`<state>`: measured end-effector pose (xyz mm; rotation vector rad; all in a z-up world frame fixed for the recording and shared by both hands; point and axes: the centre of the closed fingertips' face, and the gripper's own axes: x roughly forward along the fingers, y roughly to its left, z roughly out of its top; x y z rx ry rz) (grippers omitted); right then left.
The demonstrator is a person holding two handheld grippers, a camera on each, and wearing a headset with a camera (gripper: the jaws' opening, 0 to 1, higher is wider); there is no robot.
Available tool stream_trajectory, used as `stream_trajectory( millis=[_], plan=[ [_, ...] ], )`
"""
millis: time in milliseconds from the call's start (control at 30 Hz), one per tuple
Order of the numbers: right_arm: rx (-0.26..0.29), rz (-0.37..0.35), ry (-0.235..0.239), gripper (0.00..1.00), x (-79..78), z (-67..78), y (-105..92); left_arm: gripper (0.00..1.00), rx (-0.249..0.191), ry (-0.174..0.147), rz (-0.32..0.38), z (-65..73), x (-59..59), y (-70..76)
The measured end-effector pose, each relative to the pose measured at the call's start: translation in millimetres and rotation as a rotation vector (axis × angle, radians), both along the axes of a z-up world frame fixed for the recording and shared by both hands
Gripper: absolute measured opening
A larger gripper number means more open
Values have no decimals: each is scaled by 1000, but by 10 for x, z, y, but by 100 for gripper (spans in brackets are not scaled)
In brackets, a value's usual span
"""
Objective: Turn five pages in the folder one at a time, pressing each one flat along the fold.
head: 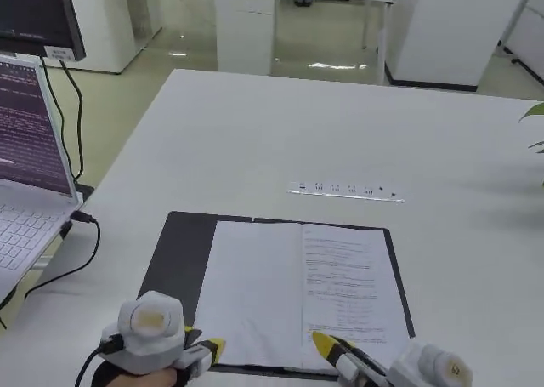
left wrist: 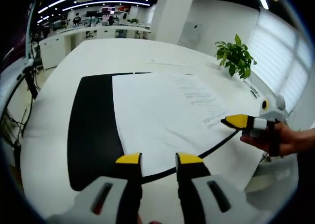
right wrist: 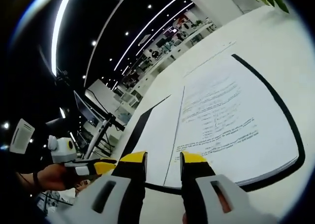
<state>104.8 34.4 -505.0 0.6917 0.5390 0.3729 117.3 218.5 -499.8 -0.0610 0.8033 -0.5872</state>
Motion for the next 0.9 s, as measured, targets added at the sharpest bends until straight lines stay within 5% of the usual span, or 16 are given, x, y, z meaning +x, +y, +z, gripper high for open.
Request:
stream_trajectory(
  millis=[467,667,767,900],
  plan=[
    [-91,-55,-36,35,-213,270,-620,38,33,-73,-18,411,-70,229],
    [-158,-24,-42,38,-400,333,-756,44,43,-114,-23,596,-90,355],
    [-203,-12,-69,39,-471,383,-807,45,83,-136,-48,644,-135,375],
    [-262,19,-86,44,-585,448,-815,50,77,-155,-57,738,-228,338]
  ],
)
